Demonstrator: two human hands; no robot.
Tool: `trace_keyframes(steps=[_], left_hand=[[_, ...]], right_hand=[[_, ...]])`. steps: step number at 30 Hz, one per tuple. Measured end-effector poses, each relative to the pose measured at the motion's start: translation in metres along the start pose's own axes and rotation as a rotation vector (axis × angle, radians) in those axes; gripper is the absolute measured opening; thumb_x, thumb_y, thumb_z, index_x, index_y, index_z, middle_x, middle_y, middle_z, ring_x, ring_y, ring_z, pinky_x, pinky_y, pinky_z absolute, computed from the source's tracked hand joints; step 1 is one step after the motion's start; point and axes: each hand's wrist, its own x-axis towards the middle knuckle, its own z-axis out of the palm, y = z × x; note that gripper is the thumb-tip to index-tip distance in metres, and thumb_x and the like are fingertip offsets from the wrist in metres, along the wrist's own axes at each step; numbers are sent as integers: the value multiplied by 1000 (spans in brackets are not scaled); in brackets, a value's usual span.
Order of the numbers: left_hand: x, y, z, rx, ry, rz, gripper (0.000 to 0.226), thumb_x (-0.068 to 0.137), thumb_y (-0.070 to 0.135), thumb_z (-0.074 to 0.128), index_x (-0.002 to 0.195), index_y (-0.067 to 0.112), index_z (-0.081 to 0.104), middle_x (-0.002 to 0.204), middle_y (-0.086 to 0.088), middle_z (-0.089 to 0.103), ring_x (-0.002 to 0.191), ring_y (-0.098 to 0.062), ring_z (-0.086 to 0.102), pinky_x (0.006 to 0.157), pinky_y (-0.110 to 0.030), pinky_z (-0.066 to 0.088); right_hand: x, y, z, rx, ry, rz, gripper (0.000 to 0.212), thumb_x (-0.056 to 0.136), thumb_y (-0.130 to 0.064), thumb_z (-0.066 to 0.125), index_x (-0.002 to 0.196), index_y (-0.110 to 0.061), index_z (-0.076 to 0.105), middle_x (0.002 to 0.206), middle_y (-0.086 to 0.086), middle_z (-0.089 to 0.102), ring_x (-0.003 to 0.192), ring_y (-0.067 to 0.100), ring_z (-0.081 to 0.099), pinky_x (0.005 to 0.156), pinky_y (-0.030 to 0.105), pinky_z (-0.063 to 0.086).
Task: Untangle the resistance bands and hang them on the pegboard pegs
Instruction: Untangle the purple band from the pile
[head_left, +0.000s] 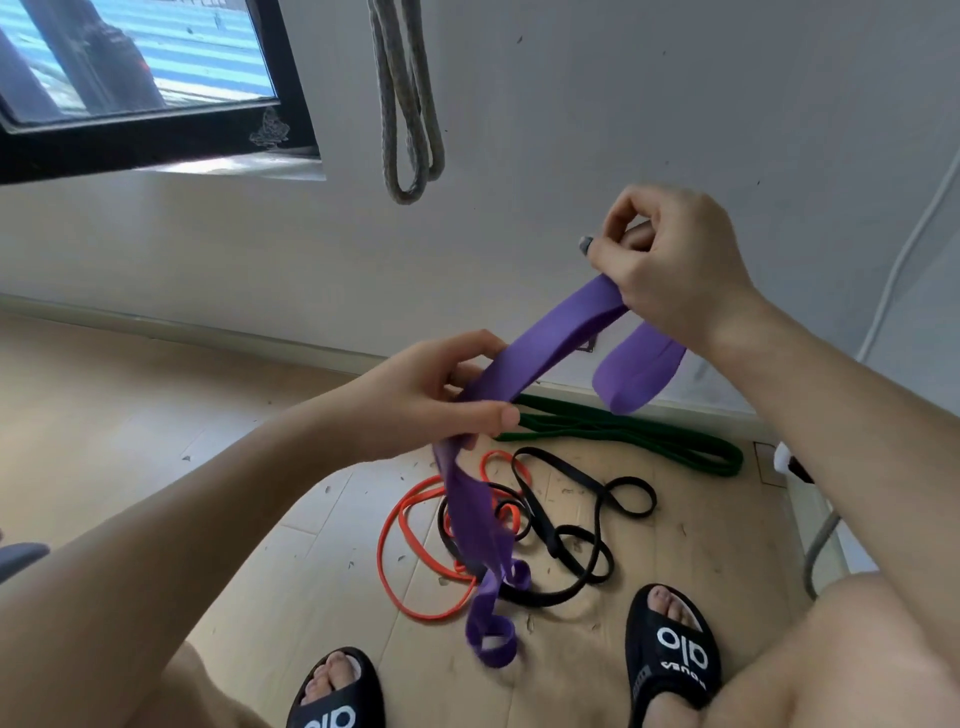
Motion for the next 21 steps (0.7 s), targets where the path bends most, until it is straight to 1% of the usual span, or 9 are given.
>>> trace_keyframes(steps=[1, 3, 6, 8, 10, 14, 17, 18, 21], left_hand=[[0, 1, -1, -17, 36, 17, 26, 90, 24, 73, 114, 21, 62, 81, 2, 69, 69, -14, 62, 68, -28, 53], [-2, 0, -3, -17, 53, 24, 26, 90, 24, 74, 113, 16, 65, 79, 0, 66, 69, -16, 62, 68, -27, 53], [-4, -5, -2, 32, 9, -27, 23, 89, 14, 78, 108, 10, 67, 77, 3, 66, 72, -17, 66, 71, -29, 54], [-4, -5, -3, 27, 15, -32, 20, 89, 10, 77, 106, 10, 67, 75, 6, 66, 72, -16, 65, 70, -26, 51], [-5, -2, -6, -56, 49, -5, 25, 86, 11, 73, 110, 11, 67, 79, 4, 67, 77, -14, 65, 73, -23, 51], [-9, 0, -7, -194, 16, 19, 38, 86, 12, 71, 123, 6, 64, 98, -5, 72, 96, -23, 70, 88, -33, 57], [-9, 0, -5, -271, 11, 4, 40, 87, 6, 74, 126, 6, 64, 99, -4, 72, 95, -18, 70, 84, -27, 56], [-9, 1, -5, -294, 14, -2, 40, 86, 4, 73, 126, 6, 64, 99, -3, 72, 94, -15, 70, 81, -24, 56], [-10, 2, -6, -322, 1, -10, 40, 85, 0, 73, 124, 3, 63, 97, -2, 72, 87, -12, 69, 74, -20, 54]], right_hand=[[2, 3, -2, 7, 21, 20, 26, 87, -23, 71, 68, -19, 53, 42, -11, 54, 45, 9, 47, 52, 15, 34], [3, 8, -3, -7, 41, 37, 27, 87, -22, 72, 67, -21, 53, 42, -15, 54, 46, 6, 50, 52, 11, 33], [1, 15, -1, -62, 2, 36, 25, 88, -23, 71, 68, -20, 55, 43, -13, 55, 48, 6, 51, 54, 12, 35], [0, 20, 0, -85, -35, 43, 25, 89, -24, 69, 70, -19, 55, 42, -11, 54, 47, 8, 49, 52, 10, 34], [-1, 24, 2, -92, -50, 65, 26, 92, -23, 68, 70, -19, 55, 40, -13, 53, 46, 7, 49, 49, 8, 32], [-5, 31, 7, -96, -98, 101, 27, 95, -23, 66, 71, -17, 55, 38, -14, 50, 43, 6, 48, 49, 8, 32], [-7, 36, 9, -92, -177, 129, 26, 96, -26, 65, 73, -17, 57, 38, -11, 49, 41, 7, 44, 52, 19, 35], [-8, 37, 10, -91, -213, 142, 26, 97, -27, 65, 74, -17, 59, 38, -11, 48, 40, 6, 43, 52, 20, 34], [-10, 41, 15, -86, -267, 143, 29, 98, -34, 65, 74, -19, 61, 41, -12, 51, 42, 6, 42, 46, 13, 31]])
